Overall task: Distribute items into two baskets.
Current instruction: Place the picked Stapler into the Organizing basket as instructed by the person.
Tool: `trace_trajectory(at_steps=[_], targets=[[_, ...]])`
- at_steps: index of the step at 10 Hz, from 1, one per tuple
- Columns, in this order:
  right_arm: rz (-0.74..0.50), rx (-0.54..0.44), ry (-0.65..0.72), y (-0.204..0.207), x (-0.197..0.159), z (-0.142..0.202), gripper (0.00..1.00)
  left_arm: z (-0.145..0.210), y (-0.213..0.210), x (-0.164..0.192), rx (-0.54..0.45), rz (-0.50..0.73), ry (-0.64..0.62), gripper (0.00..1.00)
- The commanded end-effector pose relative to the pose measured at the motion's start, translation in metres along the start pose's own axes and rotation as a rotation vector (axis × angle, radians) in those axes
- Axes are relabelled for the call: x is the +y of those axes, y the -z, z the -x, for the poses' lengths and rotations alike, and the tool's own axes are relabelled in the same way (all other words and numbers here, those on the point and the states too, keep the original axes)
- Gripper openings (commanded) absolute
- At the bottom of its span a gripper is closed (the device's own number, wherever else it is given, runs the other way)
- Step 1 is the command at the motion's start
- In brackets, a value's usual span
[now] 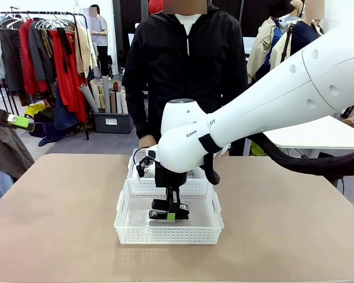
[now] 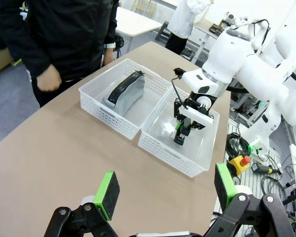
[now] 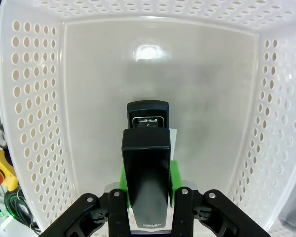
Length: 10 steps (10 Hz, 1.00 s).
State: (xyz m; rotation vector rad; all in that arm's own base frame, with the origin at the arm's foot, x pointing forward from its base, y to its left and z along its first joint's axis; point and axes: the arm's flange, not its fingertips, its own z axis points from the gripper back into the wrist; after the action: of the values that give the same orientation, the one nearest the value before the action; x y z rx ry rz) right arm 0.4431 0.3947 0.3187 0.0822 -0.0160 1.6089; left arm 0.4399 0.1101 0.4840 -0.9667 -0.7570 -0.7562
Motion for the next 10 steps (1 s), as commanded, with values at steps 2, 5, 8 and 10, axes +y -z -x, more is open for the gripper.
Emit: trace_trajectory(at_steps=[2, 5, 8, 10], targets=[[-0.027, -0.030, -0.021, -0.008, -0.002, 0.001, 0.55, -0.001, -0.001, -0.001, -0.002, -0.002, -0.001, 1.00], [0.010, -0.034, -0.002, -0.021, 0.004, 0.005, 1.00, -0.001, -0.001, -0.001, -0.002, -0.002, -0.001, 1.00], [0.049, -0.042, 0.002, -0.034, 0.012, 0.007, 1.00, -0.001, -0.001, -0.001, -0.002, -0.002, -0.001, 1.00], [0.059, -0.039, 0.015, -0.039, 0.014, 0.008, 1.00, -0.001, -0.001, -0.001, -0.002, -0.002, -0.001, 1.00]])
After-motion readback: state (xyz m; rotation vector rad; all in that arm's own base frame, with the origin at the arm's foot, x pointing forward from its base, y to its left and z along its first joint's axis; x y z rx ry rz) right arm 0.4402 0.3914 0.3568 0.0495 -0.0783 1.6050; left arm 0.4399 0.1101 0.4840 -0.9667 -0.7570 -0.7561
